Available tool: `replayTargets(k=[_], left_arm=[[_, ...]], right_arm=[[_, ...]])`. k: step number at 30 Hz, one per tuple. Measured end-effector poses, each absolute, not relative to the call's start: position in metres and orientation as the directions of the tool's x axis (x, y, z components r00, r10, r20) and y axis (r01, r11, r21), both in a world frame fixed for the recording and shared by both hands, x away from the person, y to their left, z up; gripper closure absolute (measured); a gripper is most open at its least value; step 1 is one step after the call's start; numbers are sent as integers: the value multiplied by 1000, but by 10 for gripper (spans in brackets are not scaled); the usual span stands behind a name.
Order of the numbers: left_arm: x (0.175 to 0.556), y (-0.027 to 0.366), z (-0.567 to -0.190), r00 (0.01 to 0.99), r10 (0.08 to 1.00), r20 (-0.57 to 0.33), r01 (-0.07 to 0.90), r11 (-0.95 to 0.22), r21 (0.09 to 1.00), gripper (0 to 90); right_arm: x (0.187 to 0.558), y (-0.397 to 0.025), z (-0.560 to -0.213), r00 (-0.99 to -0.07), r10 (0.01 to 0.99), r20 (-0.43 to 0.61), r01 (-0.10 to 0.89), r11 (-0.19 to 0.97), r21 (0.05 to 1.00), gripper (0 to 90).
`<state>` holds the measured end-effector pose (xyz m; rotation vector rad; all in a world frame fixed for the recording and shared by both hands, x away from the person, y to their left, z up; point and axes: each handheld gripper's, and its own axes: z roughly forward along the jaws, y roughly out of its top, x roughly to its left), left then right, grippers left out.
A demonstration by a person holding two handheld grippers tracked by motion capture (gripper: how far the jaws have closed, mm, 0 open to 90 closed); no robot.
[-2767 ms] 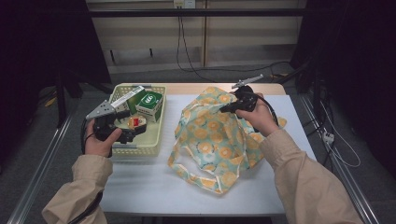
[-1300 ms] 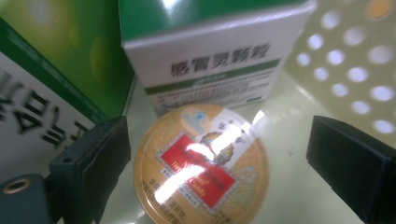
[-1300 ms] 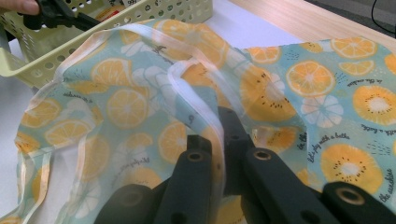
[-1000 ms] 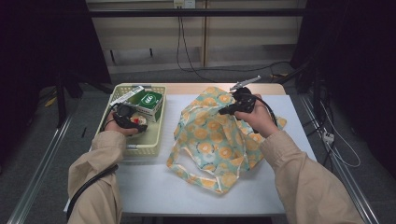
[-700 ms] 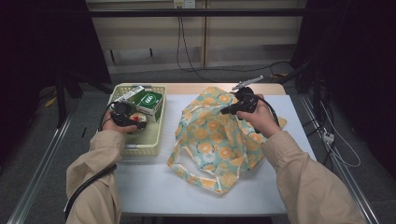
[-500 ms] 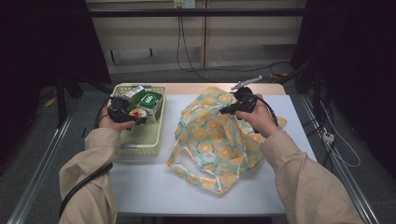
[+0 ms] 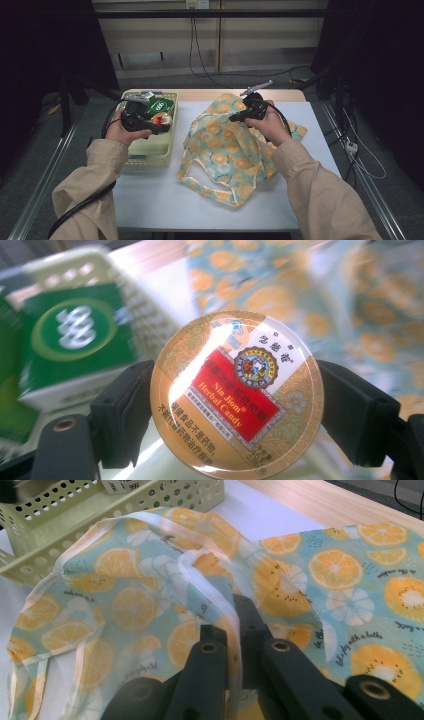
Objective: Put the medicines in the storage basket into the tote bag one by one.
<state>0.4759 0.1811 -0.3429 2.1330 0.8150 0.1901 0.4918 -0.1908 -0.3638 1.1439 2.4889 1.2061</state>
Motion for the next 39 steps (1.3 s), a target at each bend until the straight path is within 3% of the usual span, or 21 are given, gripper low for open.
replayTargets(k=[12, 24, 30, 39], left_arm=[[442, 120, -339, 863, 487, -136, 397, -486, 778, 203], [430, 64, -370, 897, 419, -138, 358, -510, 782, 203], [430, 49, -386, 896, 420, -142, 367, -523, 769, 203], [451, 45, -399, 856, 505, -108, 398, -513, 760, 203]], right_arm=[[492, -183, -365, -699, 692, 183, 573, 388, 722, 900], [491, -189, -361, -694, 697, 181, 568, 376, 732, 900], [491, -191, -360, -690, 700, 184, 571, 371, 732, 900], [488, -195, -354, -691, 701, 178, 567, 373, 735, 900]])
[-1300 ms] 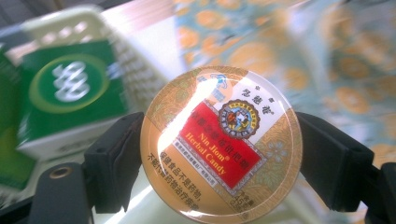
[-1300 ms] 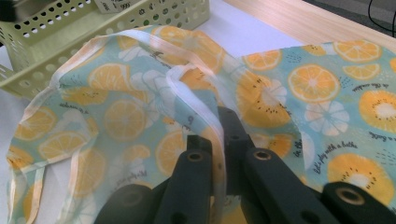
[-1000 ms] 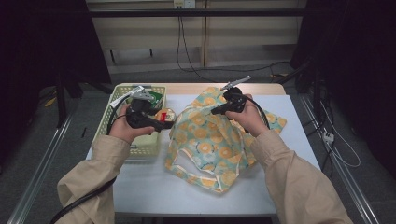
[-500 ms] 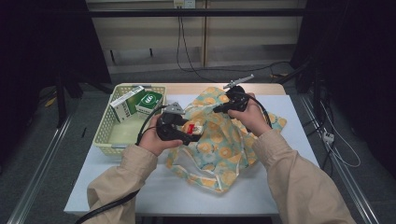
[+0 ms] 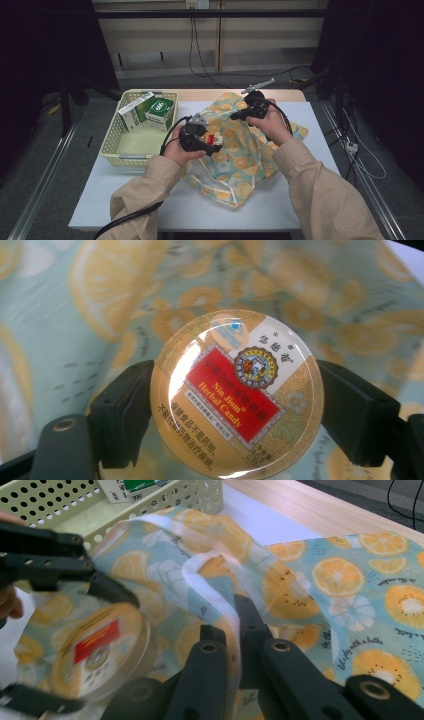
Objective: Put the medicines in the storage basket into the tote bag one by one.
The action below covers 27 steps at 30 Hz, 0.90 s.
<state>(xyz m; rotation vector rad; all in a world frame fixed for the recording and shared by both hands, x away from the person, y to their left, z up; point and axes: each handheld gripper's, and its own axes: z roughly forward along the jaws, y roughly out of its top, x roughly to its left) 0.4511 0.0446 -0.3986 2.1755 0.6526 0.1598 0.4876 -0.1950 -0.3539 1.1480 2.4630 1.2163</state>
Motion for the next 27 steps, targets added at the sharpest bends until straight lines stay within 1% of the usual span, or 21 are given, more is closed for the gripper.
replayTargets(k=[6, 9, 10, 13, 23, 25, 26, 27], left_arm=[[466, 46, -397, 826, 557, -90, 416, -493, 764, 203], [469, 46, -399, 818, 567, -103, 427, -478, 768, 203], [469, 46, -399, 820, 564, -97, 423, -483, 766, 203], [465, 43, -404, 821, 558, -121, 433, -472, 767, 203], [450, 26, -405, 854, 507, -116, 397, -491, 776, 203], [450, 22, -407, 849, 520, -93, 392, -502, 771, 203], [452, 21, -408, 855, 508, -107, 393, -500, 771, 203], [452, 19, -410, 845, 525, -98, 399, -498, 770, 203]], right_arm=[[486, -202, -350, -684, 707, 178, 568, 364, 738, 900], [485, -203, -349, -683, 709, 177, 568, 364, 738, 900], [485, -203, -349, -683, 709, 177, 568, 363, 739, 900], [486, -203, -350, -685, 707, 177, 566, 363, 740, 900], [498, -198, -364, -673, 718, 176, 581, 366, 727, 900], [504, -198, -370, -663, 727, 178, 590, 361, 722, 900], [507, -199, -372, -655, 734, 179, 596, 356, 720, 900], [511, -200, -375, -644, 743, 184, 604, 346, 718, 900]])
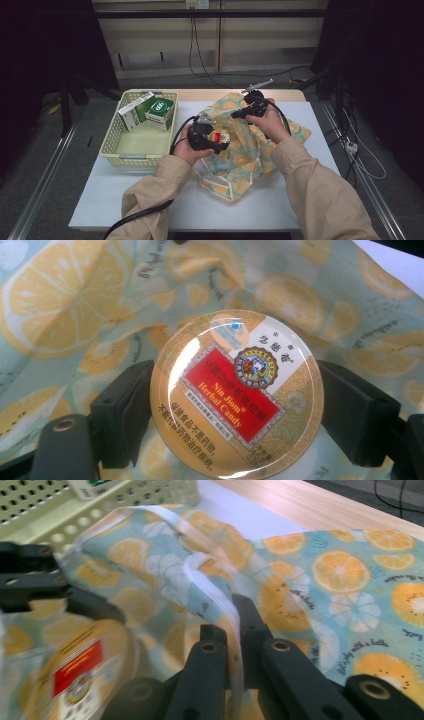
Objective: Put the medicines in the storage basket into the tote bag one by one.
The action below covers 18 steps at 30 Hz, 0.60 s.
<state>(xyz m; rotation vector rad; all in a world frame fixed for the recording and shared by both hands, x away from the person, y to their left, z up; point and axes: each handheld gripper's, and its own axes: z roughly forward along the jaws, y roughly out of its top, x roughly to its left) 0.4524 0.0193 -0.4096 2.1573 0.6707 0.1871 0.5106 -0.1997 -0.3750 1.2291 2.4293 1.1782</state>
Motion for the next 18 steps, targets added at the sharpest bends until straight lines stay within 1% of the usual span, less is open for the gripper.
replayTargets(k=[1, 2, 8, 13, 14, 16, 18], left_arm=[[454, 18, -412, 848, 518, -110, 403, -495, 770, 203], [456, 17, -413, 849, 519, -103, 399, -500, 768, 203], [469, 8, -422, 831, 545, -107, 420, -489, 764, 203], [481, 0, -433, 815, 573, -86, 433, -505, 746, 203], [483, -2, -435, 807, 587, -70, 434, -507, 745, 203], [490, -4, -439, 807, 584, -85, 442, -504, 742, 203], [496, -10, -442, 808, 586, -67, 434, -514, 740, 203]], right_arm=[[514, -200, -378, -640, 745, 188, 609, 342, 716, 900], [517, -201, -380, -635, 748, 193, 615, 339, 712, 900], [529, -203, -391, -622, 758, 199, 631, 334, 700, 900], [533, -210, -396, -606, 766, 215, 643, 313, 699, 900], [533, -211, -396, -607, 765, 217, 642, 311, 701, 900], [533, -213, -395, -607, 763, 223, 643, 306, 702, 900], [533, -214, -395, -607, 763, 223, 643, 307, 702, 900]])
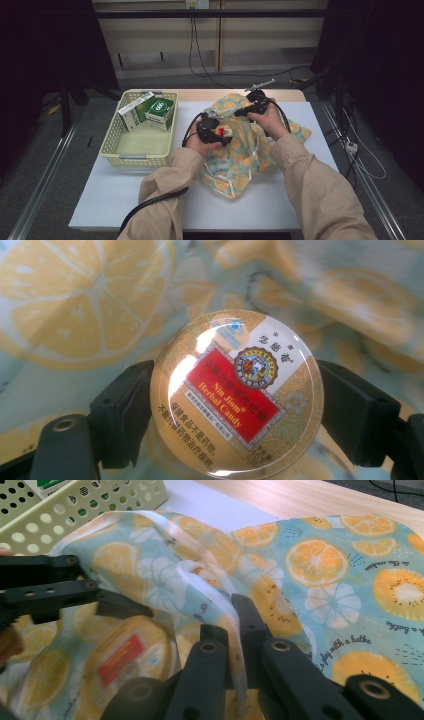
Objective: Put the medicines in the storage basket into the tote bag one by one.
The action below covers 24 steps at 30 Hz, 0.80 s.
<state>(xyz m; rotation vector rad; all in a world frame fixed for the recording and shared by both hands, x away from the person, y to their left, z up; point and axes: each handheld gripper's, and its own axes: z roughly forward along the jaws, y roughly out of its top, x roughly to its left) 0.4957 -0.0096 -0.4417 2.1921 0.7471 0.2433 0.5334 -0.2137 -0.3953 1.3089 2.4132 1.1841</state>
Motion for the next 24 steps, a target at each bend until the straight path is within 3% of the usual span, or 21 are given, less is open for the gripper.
replayTargets(k=[4, 9, 14, 24], left_arm=[[507, -17, -446, 780, 624, -53, 450, -501, 739, 199], [506, -14, -444, 793, 604, -86, 451, -485, 749, 162], [493, -5, -436, 797, 593, -118, 466, -478, 745, 144], [461, 20, -400, 838, 537, -98, 421, -520, 743, 132]], right_arm=[[534, -213, -396, -607, 762, 227, 644, 304, 702, 900], [533, -214, -396, -604, 765, 225, 648, 307, 697, 900], [529, -211, -393, -606, 765, 219, 646, 311, 697, 900], [520, -201, -391, -610, 765, 206, 642, 325, 695, 900]])
